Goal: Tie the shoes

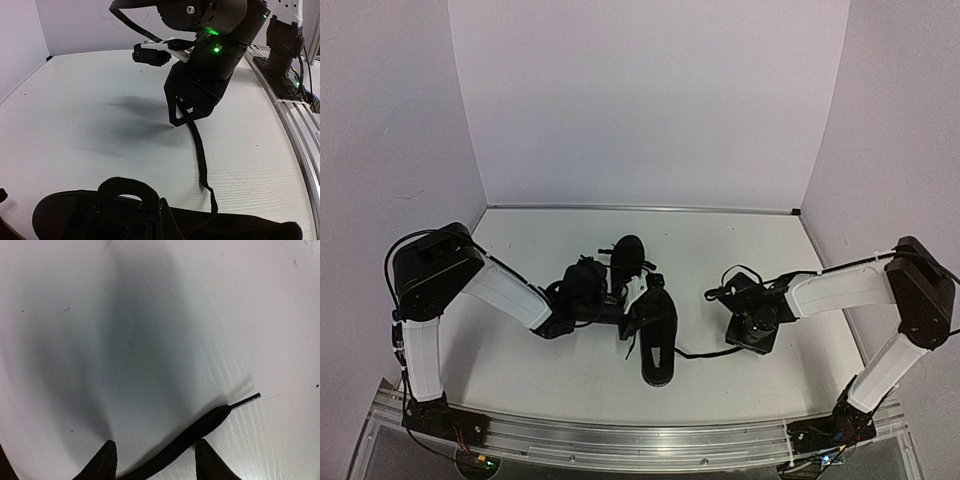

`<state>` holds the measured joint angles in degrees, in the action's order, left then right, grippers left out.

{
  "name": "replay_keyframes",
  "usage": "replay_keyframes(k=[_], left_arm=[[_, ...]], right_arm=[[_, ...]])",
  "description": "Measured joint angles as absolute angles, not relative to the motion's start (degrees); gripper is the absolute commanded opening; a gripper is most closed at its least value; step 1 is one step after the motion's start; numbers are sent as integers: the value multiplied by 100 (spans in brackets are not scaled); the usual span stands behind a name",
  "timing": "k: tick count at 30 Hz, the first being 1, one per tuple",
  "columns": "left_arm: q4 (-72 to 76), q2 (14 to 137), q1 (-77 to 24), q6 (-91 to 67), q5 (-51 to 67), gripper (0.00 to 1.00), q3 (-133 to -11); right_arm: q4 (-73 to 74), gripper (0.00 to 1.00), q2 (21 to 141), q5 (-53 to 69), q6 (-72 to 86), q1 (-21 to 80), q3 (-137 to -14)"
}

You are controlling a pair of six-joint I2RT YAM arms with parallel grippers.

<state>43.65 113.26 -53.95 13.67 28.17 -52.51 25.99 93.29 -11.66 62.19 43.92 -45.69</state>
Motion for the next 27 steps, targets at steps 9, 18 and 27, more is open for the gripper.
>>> replay_keyframes(k=[9,18,27], left_arm=[[4403,11334,-5395,1492,2935,0,-5247],[4459,11334,-5395,1662,3059,0,-5139],[4501,11332,-5398,1858,3093,0,-4964]], right_arm=[[2151,2,9482,-1167,6138,4305,-4635],[2159,0,9351,-1048,5898,4246,-4654],[2546,0,8663,-1452,4949,4106,-5827]])
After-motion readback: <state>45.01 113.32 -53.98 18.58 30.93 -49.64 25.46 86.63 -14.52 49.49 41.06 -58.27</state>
